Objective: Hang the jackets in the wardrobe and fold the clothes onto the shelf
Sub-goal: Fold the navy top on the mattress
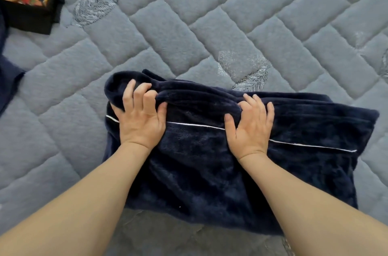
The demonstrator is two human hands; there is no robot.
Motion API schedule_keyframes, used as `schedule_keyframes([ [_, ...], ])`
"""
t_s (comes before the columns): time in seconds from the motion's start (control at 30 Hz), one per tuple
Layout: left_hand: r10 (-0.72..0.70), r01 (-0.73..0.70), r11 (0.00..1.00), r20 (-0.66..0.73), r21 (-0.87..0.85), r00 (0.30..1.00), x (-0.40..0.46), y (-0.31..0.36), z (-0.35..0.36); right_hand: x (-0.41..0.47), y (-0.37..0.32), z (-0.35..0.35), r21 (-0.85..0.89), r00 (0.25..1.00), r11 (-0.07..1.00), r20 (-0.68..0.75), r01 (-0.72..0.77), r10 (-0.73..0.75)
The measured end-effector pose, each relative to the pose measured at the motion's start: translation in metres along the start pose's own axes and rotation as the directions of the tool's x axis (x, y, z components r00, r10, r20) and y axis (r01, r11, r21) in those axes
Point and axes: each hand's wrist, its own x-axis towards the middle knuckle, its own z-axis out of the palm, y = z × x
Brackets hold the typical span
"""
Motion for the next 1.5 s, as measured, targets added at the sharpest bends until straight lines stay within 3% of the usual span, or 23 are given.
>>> schedule_keyframes([
  [0.23, -0.060, 0.074, 0.994, 0.152, -0.085, 0.987, 0.012, 0.005, -0.019, 0.002, 0.001, -0.012, 0.071, 1.000, 0.997, 0.007, 0.014, -0.015],
  [0.33, -0.065, 0.057, 0.977, -0.034, -0.205, 0.997, 0.028, 0.003, -0.045, 0.024, 0.001, -0.029, 0.144, 1.000, 0.989, 0.011, 0.016, -0.018],
  [0.4, -0.203, 0.166, 0.951, -0.119, -0.262, 0.972, 0.045, -0.006, -0.057, 0.048, -0.002, -0.036, 0.006, 0.994, 0.998, 0.090, -0.060, 0.060],
  [0.47, -0.447, 0.390, 0.800, -0.021, -0.455, 0.894, 0.047, -0.023, -0.065, 0.068, -0.017, -0.039, -0.129, 0.951, 0.981, 0.256, -0.143, 0.172],
  [0.53, -0.603, 0.621, 0.424, 0.307, -0.659, 0.737, 0.030, -0.040, -0.071, 0.089, -0.049, -0.042, -0.058, 0.893, 0.987, 0.420, -0.152, 0.162],
  [0.57, -0.560, 0.688, 0.272, 0.471, -0.672, 0.681, 0.013, -0.046, -0.077, 0.099, -0.071, -0.043, 0.048, 0.856, 0.988, 0.507, -0.143, 0.099],
  [0.6, -0.460, 0.731, 0.183, 0.599, -0.658, 0.655, -0.006, -0.052, -0.080, 0.106, -0.094, -0.041, 0.166, 0.802, 0.977, 0.597, -0.138, 0.012],
  [0.7, -0.142, 0.768, 0.075, 0.756, -0.636, 0.639, -0.047, -0.066, -0.084, 0.109, -0.160, -0.032, 0.285, 0.593, 0.954, 0.786, -0.099, -0.173],
  [0.77, -0.064, 0.789, 0.045, 0.786, -0.613, 0.615, -0.059, -0.058, -0.089, 0.105, -0.181, -0.024, 0.218, 0.518, 0.976, 0.836, -0.016, -0.178],
  [0.93, -0.123, 0.902, -0.111, 0.907, -0.417, 0.404, -0.083, -0.039, -0.106, 0.087, -0.189, -0.021, 0.090, 0.531, 0.995, 0.846, -0.044, -0.053],
  [1.0, -0.109, 0.920, -0.074, 0.920, -0.386, 0.377, -0.095, -0.050, -0.123, 0.071, -0.196, -0.028, 0.188, 0.504, 0.973, 0.858, -0.130, -0.099],
  [1.07, -0.125, 0.912, -0.033, 0.907, -0.410, 0.403, -0.102, -0.070, -0.148, 0.059, -0.215, -0.040, 0.338, 0.485, 0.919, 0.850, -0.204, -0.205],
  [1.23, -0.276, 0.807, 0.072, 0.765, -0.587, 0.581, -0.074, -0.122, -0.253, 0.082, -0.302, -0.105, 0.572, 0.531, 0.773, 0.760, -0.274, -0.374],
  [1.4, -0.459, 0.569, 0.446, 0.369, -0.691, 0.808, -0.020, -0.124, -0.390, 0.116, -0.362, -0.211, 0.782, 0.657, 0.525, 0.594, -0.336, -0.464],
  [1.5, -0.442, 0.397, 0.685, 0.086, -0.611, 0.893, 0.003, -0.093, -0.475, 0.129, -0.377, -0.283, 0.863, 0.723, 0.327, 0.502, -0.384, -0.475],
])
